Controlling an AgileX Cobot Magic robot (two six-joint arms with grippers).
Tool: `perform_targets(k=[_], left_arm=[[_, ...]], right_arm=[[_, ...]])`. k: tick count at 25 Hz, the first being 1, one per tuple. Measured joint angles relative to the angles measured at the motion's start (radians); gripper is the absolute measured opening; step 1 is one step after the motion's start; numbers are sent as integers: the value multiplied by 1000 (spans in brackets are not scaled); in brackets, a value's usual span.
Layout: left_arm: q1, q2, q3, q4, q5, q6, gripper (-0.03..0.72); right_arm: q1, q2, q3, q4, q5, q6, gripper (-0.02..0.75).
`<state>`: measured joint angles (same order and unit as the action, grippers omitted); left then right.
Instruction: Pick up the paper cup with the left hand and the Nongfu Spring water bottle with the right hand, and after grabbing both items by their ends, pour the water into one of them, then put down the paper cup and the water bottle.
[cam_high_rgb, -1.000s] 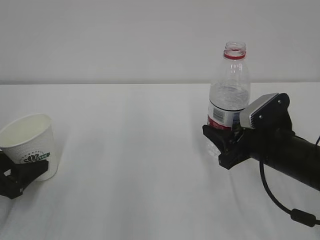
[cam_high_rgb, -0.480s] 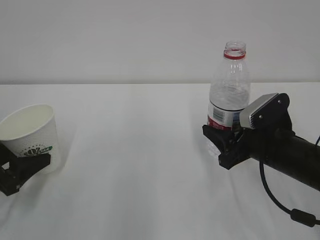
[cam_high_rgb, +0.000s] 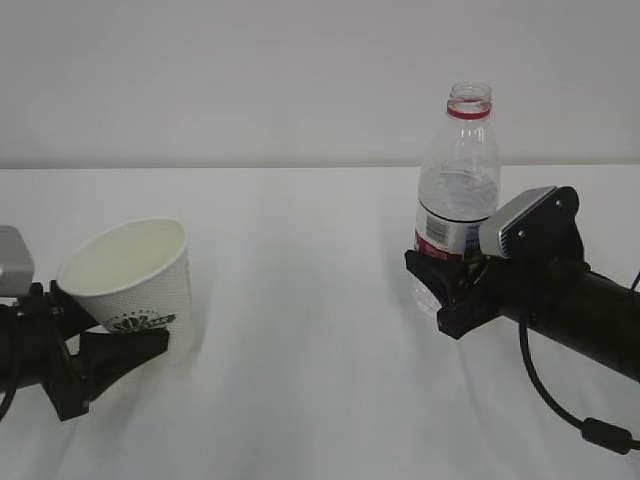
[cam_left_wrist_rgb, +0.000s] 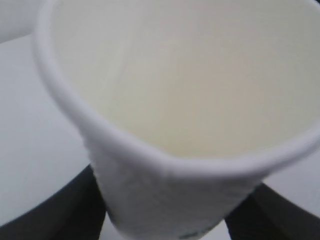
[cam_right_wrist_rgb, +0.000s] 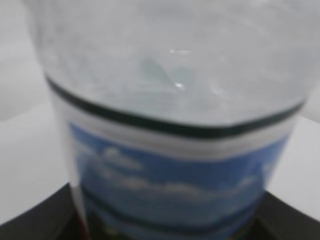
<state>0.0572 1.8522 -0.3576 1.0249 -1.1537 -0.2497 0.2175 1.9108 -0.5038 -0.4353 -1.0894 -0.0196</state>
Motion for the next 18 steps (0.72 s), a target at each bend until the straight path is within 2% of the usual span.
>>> perform_targets(k=[11, 18], left_arm=[[-220, 0, 0, 0, 0, -20, 489], [-328, 0, 0, 0, 0, -29, 489]], right_arm=[[0, 0, 66, -2, 0, 0, 450], [0, 0, 105, -2, 0, 0, 450]])
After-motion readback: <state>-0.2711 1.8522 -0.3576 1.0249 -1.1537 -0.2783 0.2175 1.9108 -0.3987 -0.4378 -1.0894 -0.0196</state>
